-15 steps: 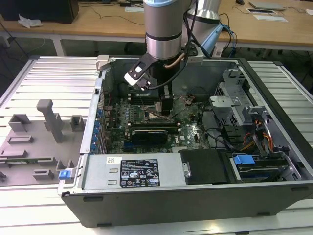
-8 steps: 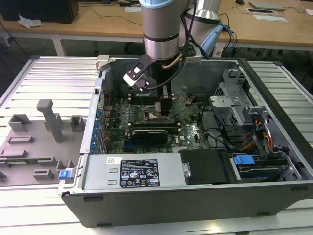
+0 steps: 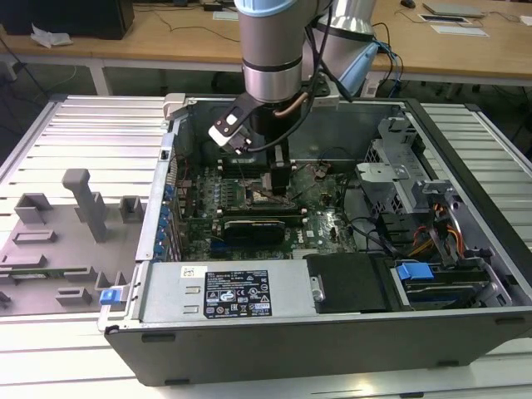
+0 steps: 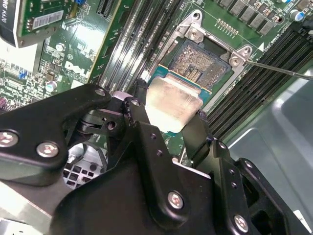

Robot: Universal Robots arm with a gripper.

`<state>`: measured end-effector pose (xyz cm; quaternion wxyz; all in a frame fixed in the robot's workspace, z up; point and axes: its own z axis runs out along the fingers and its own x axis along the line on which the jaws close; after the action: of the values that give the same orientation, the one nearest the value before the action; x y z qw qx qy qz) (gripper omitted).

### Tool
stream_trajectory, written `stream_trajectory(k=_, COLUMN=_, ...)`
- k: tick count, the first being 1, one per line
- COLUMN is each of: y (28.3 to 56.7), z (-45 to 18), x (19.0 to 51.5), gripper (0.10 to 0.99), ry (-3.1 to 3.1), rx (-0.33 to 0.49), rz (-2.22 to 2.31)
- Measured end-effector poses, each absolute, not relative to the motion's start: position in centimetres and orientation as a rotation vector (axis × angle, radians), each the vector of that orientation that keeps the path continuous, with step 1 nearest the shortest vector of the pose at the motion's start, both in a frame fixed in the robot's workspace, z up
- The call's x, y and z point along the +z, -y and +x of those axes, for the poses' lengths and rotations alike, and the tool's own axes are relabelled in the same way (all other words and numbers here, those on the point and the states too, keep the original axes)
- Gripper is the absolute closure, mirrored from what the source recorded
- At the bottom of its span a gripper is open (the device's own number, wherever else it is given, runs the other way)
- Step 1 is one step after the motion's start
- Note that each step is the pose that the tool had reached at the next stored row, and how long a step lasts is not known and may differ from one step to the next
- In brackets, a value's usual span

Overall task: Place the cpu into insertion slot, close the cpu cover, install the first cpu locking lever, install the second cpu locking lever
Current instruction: 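Place the cpu into insertion slot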

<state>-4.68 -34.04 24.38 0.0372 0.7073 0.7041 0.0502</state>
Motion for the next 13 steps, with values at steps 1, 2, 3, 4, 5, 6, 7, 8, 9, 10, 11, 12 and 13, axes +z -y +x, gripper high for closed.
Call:
stream_trajectory(k=1, y=34.04, z=-4.67, x=24.34, gripper=0.545, ry=-2.161, rx=0.154, rz=2.171)
stream_trajectory(k=2, y=34.04, z=-4.67, x=24.28, gripper=0.545, ry=-2.161, rx=0.154, rz=2.171)
stream_trajectory(k=3, y=34.04, z=-4.68, x=24.19, gripper=0.545, ry=-2.160, rx=0.154, rz=2.172)
stream_trajectory(k=4, y=34.04, z=-4.72, x=24.15, gripper=0.545, ry=-2.160, rx=0.154, rz=2.172)
stream_trajectory(k=5, y=34.02, z=-4.77, x=24.09, gripper=0.545, ry=-2.160, rx=0.154, rz=2.172)
stream_trajectory(k=6, y=33.99, z=-4.85, x=24.05, gripper=0.545, ry=-2.160, rx=0.154, rz=2.172)
stream_trajectory(k=7, y=33.93, z=-4.97, x=23.99, gripper=0.545, ry=-2.160, rx=0.154, rz=2.172)
stream_trajectory(k=8, y=33.86, z=-5.05, x=23.94, gripper=0.545, ry=-2.160, rx=0.154, rz=2.172)
stream_trajectory(k=9, y=33.80, z=-5.08, x=23.91, gripper=0.545, ry=-2.160, rx=0.154, rz=2.172)
stream_trajectory(k=10, y=33.73, z=-5.10, x=23.88, gripper=0.545, ry=-2.159, rx=0.154, rz=2.172)
stream_trajectory(k=11, y=33.67, z=-5.10, x=23.86, gripper=0.545, ry=-2.159, rx=0.154, rz=2.172)
stream_trajectory(k=12, y=33.59, z=-5.12, x=23.83, gripper=0.545, ry=-2.159, rx=0.154, rz=2.173)
stream_trajectory(k=13, y=33.53, z=-5.13, x=23.80, gripper=0.545, ry=-2.159, rx=0.154, rz=2.173)
